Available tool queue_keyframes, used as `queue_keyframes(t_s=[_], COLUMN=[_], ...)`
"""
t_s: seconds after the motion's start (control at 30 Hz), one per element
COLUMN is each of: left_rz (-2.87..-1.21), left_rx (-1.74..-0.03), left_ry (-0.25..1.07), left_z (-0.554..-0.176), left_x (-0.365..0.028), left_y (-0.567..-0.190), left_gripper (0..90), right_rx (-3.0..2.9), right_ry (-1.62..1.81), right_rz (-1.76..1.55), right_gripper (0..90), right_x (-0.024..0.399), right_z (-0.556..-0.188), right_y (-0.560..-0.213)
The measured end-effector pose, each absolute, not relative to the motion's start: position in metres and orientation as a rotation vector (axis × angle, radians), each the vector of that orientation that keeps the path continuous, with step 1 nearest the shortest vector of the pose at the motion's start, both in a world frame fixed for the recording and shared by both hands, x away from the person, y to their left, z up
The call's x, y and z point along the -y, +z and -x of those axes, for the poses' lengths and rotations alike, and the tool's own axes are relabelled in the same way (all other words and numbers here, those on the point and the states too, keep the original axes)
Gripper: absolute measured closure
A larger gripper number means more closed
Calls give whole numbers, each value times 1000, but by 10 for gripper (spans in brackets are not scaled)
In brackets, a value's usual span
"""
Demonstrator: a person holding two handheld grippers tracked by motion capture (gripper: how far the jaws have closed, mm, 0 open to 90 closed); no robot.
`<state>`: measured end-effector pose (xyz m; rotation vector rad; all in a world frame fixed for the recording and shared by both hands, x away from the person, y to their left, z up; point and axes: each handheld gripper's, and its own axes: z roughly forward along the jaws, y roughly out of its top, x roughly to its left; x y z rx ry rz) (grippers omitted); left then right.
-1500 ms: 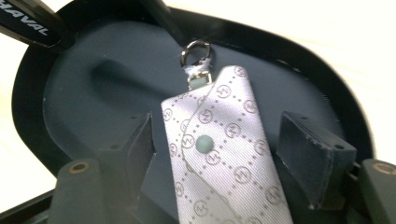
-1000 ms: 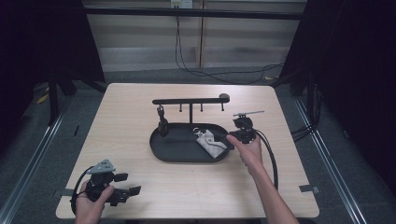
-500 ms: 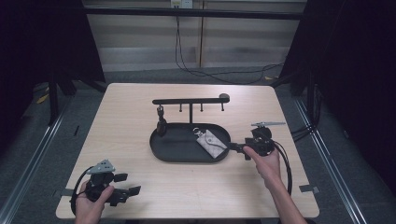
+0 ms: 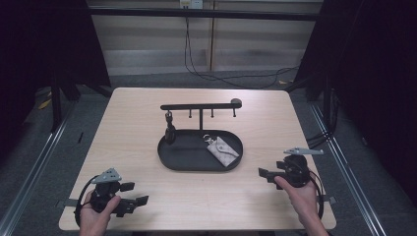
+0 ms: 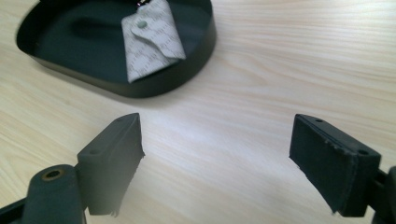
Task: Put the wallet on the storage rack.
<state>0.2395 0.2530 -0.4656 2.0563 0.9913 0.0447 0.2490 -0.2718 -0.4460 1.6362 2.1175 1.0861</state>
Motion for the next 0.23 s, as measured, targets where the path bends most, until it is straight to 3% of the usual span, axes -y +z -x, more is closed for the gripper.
queue_keyframes(t_s=[0.23], left_rz=[-2050], left_rx=[-988], left_ry=[50], left_z=[-239], left_x=[-253], left_y=[-466], left_gripper=[199], right_rx=[-2120], right_ry=[1041], right_rz=[-1637], right_gripper=[175], right_x=[284], right_z=[-224], right_y=[-463])
